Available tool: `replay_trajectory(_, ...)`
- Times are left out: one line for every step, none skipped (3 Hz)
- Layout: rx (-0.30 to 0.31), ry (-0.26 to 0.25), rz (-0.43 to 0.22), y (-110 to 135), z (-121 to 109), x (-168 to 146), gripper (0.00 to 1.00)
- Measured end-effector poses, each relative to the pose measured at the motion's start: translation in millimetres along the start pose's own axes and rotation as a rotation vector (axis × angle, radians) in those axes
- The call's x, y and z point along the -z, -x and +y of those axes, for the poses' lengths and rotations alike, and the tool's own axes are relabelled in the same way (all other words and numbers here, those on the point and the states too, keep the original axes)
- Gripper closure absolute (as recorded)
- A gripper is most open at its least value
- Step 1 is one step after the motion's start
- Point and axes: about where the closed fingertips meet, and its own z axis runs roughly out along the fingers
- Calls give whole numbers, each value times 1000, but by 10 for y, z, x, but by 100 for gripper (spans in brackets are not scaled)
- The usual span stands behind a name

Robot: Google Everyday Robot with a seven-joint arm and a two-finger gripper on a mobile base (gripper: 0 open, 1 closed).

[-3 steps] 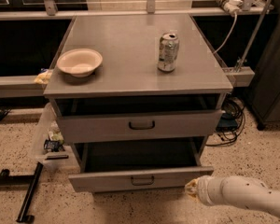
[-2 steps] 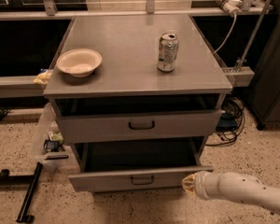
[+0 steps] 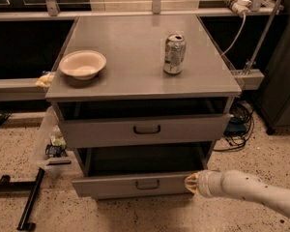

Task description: Close middle drawer

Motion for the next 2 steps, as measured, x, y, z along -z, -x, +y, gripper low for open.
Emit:
replay_trajectory(9, -10, -10, 0, -157, -115, 100)
replay_trajectory(13, -20, -13, -6, -298, -190, 100)
